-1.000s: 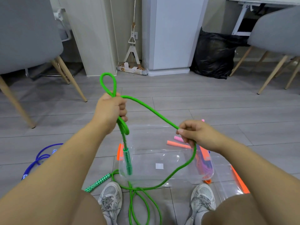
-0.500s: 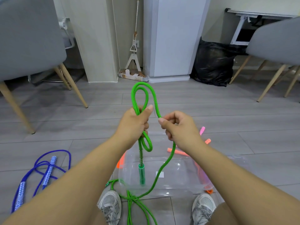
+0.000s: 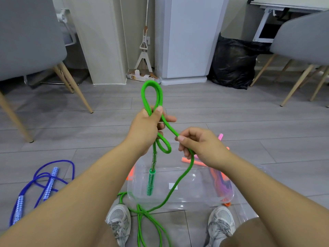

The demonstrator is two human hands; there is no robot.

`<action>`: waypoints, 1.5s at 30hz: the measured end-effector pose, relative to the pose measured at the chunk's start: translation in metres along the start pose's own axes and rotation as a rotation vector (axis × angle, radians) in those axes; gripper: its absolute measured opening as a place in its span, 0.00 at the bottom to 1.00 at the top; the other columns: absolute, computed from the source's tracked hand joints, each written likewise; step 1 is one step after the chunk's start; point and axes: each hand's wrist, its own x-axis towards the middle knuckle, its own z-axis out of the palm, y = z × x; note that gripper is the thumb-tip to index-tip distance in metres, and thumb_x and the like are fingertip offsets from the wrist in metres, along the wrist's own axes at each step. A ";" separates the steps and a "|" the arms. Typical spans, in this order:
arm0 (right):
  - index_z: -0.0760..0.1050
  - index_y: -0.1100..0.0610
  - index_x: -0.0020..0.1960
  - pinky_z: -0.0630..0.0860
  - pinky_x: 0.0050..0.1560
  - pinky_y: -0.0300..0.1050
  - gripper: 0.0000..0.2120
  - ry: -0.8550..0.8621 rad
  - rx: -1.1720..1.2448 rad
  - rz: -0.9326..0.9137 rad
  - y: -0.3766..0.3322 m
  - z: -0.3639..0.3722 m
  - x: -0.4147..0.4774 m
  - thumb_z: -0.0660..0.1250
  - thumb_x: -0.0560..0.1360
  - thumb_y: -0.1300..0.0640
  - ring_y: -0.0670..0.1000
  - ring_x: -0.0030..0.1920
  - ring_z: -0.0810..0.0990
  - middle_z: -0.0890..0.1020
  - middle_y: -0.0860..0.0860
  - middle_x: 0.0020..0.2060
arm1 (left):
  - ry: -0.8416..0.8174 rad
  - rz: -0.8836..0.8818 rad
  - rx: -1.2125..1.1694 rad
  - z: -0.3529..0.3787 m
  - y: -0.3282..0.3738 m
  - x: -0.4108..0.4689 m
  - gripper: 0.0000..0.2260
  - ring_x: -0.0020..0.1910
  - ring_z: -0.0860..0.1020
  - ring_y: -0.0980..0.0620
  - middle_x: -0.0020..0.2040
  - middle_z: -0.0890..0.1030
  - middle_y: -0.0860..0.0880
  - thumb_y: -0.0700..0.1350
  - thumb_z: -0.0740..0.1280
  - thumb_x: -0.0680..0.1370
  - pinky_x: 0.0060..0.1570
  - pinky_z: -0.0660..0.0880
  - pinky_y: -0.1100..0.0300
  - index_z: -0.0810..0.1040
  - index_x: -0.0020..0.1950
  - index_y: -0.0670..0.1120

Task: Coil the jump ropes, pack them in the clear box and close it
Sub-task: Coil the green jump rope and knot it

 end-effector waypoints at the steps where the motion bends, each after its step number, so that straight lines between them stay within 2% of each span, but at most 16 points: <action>1: 0.75 0.64 0.46 0.72 0.30 0.38 0.04 -0.030 -0.035 0.010 0.004 -0.006 -0.003 0.63 0.77 0.63 0.46 0.26 0.73 0.77 0.52 0.30 | 0.023 0.009 -0.017 -0.001 0.002 0.001 0.11 0.30 0.70 0.57 0.35 0.84 0.52 0.45 0.55 0.83 0.32 0.69 0.60 0.70 0.42 0.45; 5: 0.76 0.57 0.41 0.72 0.33 0.37 0.09 -0.101 -0.178 0.054 0.021 -0.023 -0.017 0.61 0.78 0.61 0.45 0.26 0.73 0.77 0.50 0.30 | 0.085 -0.002 -0.158 -0.006 0.007 0.003 0.12 0.36 0.81 0.52 0.31 0.81 0.49 0.45 0.53 0.83 0.38 0.80 0.54 0.68 0.42 0.44; 7: 0.76 0.54 0.38 0.71 0.34 0.39 0.12 -0.140 -0.215 0.084 0.033 -0.027 -0.024 0.61 0.79 0.60 0.45 0.26 0.73 0.77 0.48 0.28 | 0.077 -0.024 -0.321 -0.007 0.009 0.003 0.13 0.31 0.81 0.49 0.31 0.76 0.46 0.45 0.53 0.83 0.39 0.82 0.49 0.67 0.41 0.42; 10: 0.75 0.56 0.39 0.69 0.33 0.39 0.11 -0.207 -0.295 0.162 0.044 -0.033 -0.033 0.60 0.79 0.57 0.45 0.26 0.71 0.76 0.47 0.27 | 0.119 -0.037 -0.505 -0.015 0.016 0.008 0.15 0.20 0.68 0.55 0.25 0.67 0.51 0.46 0.53 0.84 0.30 0.80 0.53 0.64 0.38 0.44; 12: 0.76 0.57 0.41 0.69 0.32 0.38 0.11 -0.220 -0.345 0.212 0.047 -0.038 -0.038 0.60 0.79 0.55 0.45 0.25 0.69 0.75 0.47 0.26 | 0.147 -0.033 -0.534 -0.025 0.020 0.011 0.15 0.19 0.61 0.57 0.23 0.64 0.54 0.46 0.53 0.84 0.22 0.69 0.64 0.63 0.37 0.47; 14: 0.76 0.58 0.41 0.69 0.33 0.39 0.12 -0.207 -0.411 0.250 0.049 -0.046 -0.040 0.60 0.79 0.53 0.45 0.25 0.69 0.74 0.48 0.26 | 0.166 -0.026 -0.489 -0.033 0.021 0.012 0.15 0.19 0.58 0.58 0.23 0.63 0.54 0.47 0.53 0.84 0.22 0.60 0.68 0.63 0.37 0.48; 17: 0.74 0.60 0.41 0.68 0.37 0.43 0.13 -0.093 -0.588 0.236 0.051 -0.061 -0.037 0.61 0.78 0.51 0.48 0.30 0.68 0.72 0.48 0.28 | 0.189 -0.029 -0.346 -0.036 0.013 0.014 0.14 0.18 0.58 0.57 0.22 0.63 0.55 0.47 0.54 0.83 0.22 0.59 0.69 0.62 0.38 0.48; 19: 0.72 0.58 0.41 0.66 0.40 0.43 0.10 0.031 -0.585 0.173 0.048 -0.067 -0.034 0.61 0.78 0.54 0.48 0.34 0.67 0.70 0.49 0.32 | 0.199 -0.038 -0.232 -0.034 0.007 0.014 0.12 0.19 0.58 0.57 0.24 0.63 0.54 0.46 0.54 0.83 0.24 0.59 0.67 0.62 0.39 0.48; 21: 0.74 0.58 0.44 0.66 0.39 0.37 0.06 0.095 -0.525 0.087 0.034 -0.063 -0.033 0.61 0.78 0.60 0.43 0.34 0.69 0.70 0.48 0.32 | 0.198 -0.036 -0.115 -0.030 0.001 0.013 0.11 0.19 0.57 0.58 0.28 0.62 0.52 0.45 0.54 0.83 0.25 0.58 0.64 0.62 0.40 0.48; 23: 0.76 0.57 0.45 0.65 0.34 0.28 0.06 0.066 -0.464 0.010 0.016 -0.053 -0.035 0.62 0.78 0.63 0.38 0.31 0.70 0.72 0.47 0.32 | 0.181 -0.026 0.030 -0.026 -0.006 0.014 0.09 0.18 0.59 0.58 0.30 0.61 0.51 0.44 0.55 0.82 0.27 0.60 0.61 0.63 0.42 0.49; 26: 0.77 0.53 0.42 0.66 0.33 0.26 0.08 -0.037 -0.327 -0.029 -0.004 -0.033 -0.037 0.63 0.77 0.63 0.37 0.29 0.70 0.73 0.45 0.31 | 0.084 0.012 0.246 -0.018 -0.018 0.012 0.10 0.24 0.62 0.52 0.30 0.62 0.51 0.48 0.57 0.81 0.34 0.64 0.55 0.64 0.41 0.49; 31: 0.78 0.53 0.41 0.62 0.31 0.37 0.10 -0.122 -0.126 -0.037 -0.024 -0.011 -0.022 0.62 0.78 0.61 0.47 0.30 0.65 0.72 0.41 0.24 | -0.057 0.046 0.470 0.002 -0.025 0.001 0.16 0.29 0.65 0.48 0.29 0.64 0.50 0.56 0.59 0.79 0.35 0.67 0.54 0.62 0.37 0.49; 35: 0.76 0.57 0.40 0.60 0.27 0.33 0.10 -0.105 -0.053 -0.015 -0.031 -0.006 -0.008 0.60 0.78 0.62 0.41 0.24 0.63 0.72 0.42 0.22 | -0.159 -0.008 0.311 0.013 -0.026 -0.005 0.17 0.28 0.66 0.48 0.27 0.69 0.49 0.54 0.58 0.81 0.32 0.66 0.52 0.68 0.38 0.45; 39: 0.77 0.54 0.38 0.63 0.29 0.32 0.10 0.043 -0.128 -0.030 -0.027 -0.013 0.004 0.62 0.78 0.60 0.39 0.23 0.67 0.72 0.41 0.20 | -0.173 -0.149 0.142 0.017 -0.017 -0.009 0.18 0.34 0.80 0.53 0.34 0.81 0.48 0.53 0.54 0.82 0.40 0.79 0.55 0.76 0.49 0.40; 42: 0.78 0.54 0.40 0.63 0.30 0.31 0.08 0.075 -0.188 -0.044 -0.023 -0.014 0.006 0.65 0.77 0.58 0.39 0.23 0.67 0.72 0.40 0.19 | -0.207 -0.163 0.037 0.019 -0.016 -0.012 0.18 0.36 0.82 0.47 0.29 0.79 0.47 0.52 0.54 0.83 0.40 0.81 0.55 0.74 0.44 0.40; 45: 0.78 0.53 0.39 0.64 0.29 0.32 0.07 0.102 -0.199 -0.046 -0.018 -0.014 0.006 0.66 0.76 0.57 0.40 0.23 0.67 0.72 0.42 0.20 | -0.195 -0.161 0.015 0.023 -0.017 -0.014 0.18 0.26 0.76 0.50 0.24 0.71 0.51 0.52 0.55 0.82 0.36 0.80 0.54 0.69 0.38 0.43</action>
